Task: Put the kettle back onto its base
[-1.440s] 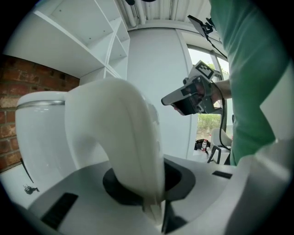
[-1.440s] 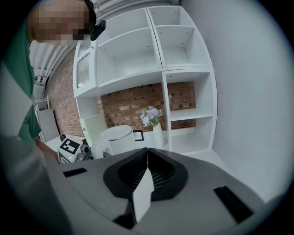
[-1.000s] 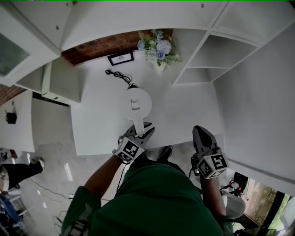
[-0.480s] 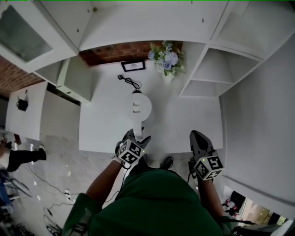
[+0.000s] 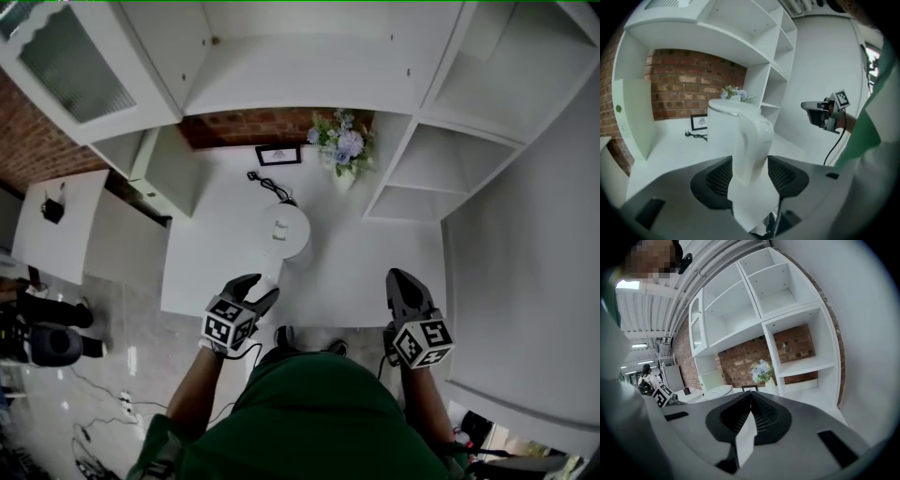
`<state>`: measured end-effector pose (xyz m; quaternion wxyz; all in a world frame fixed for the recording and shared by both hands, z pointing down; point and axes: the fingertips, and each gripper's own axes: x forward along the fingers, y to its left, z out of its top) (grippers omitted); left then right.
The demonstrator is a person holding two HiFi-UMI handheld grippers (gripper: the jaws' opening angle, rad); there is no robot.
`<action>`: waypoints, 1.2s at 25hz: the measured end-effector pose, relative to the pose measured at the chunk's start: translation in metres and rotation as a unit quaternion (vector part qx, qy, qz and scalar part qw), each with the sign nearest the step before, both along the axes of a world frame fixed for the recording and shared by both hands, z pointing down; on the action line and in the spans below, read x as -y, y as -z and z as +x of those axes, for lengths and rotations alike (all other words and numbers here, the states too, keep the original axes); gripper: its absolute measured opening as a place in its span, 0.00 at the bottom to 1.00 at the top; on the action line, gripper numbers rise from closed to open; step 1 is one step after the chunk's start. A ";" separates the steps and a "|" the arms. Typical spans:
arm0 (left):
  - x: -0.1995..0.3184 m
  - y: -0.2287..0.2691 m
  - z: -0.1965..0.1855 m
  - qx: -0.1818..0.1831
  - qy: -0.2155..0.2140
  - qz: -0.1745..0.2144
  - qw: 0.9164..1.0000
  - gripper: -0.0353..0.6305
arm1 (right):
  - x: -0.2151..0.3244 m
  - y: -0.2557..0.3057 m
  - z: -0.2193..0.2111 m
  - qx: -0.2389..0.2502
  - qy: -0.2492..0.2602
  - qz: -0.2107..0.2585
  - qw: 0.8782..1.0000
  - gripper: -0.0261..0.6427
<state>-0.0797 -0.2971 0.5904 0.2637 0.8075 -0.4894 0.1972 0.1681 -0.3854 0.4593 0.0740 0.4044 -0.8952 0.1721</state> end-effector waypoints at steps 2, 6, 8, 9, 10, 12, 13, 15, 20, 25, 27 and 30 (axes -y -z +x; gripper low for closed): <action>0.003 0.029 -0.005 0.008 -0.005 0.036 0.999 0.42 | 0.003 0.004 -0.001 0.005 0.002 0.007 1.000 0.07; 0.013 0.107 -0.023 0.020 0.018 0.132 0.991 0.42 | 0.004 0.017 -0.005 0.009 0.006 0.021 1.000 0.07; 0.022 0.147 -0.039 0.032 0.056 0.189 0.980 0.42 | 0.006 0.024 -0.006 0.011 0.006 0.031 0.999 0.07; 0.026 0.166 -0.047 0.037 0.076 0.215 0.973 0.42 | 0.007 0.028 -0.006 0.012 0.006 0.037 0.999 0.07; 0.030 0.182 -0.053 0.041 0.092 0.238 0.966 0.42 | 0.008 0.033 -0.005 0.014 0.005 0.044 0.999 0.07; 0.036 0.208 -0.057 0.041 0.105 0.271 0.956 0.41 | 0.011 0.045 -0.005 0.018 0.004 0.058 0.998 0.07; 0.038 0.218 -0.057 0.040 0.104 0.282 0.953 0.41 | 0.012 0.051 -0.004 0.020 0.003 0.065 0.998 0.07; 0.042 0.229 -0.052 0.031 0.102 0.294 0.950 0.41 | 0.014 0.063 -0.004 0.024 0.002 0.078 0.997 0.07; 0.043 0.229 -0.041 0.015 0.099 0.283 0.954 0.41 | 0.013 0.087 -0.005 0.030 0.003 0.103 0.994 0.07; 0.047 0.228 -0.040 0.010 0.098 0.280 0.955 0.41 | 0.012 0.098 -0.007 0.032 0.013 0.114 0.993 0.07; 0.048 0.226 -0.040 0.010 0.098 0.277 0.956 0.41 | 0.012 0.099 -0.007 0.032 0.015 0.115 0.993 0.07; 0.047 0.222 -0.041 0.012 0.094 0.277 0.956 0.41 | 0.012 0.100 -0.008 0.034 0.016 0.117 0.992 0.07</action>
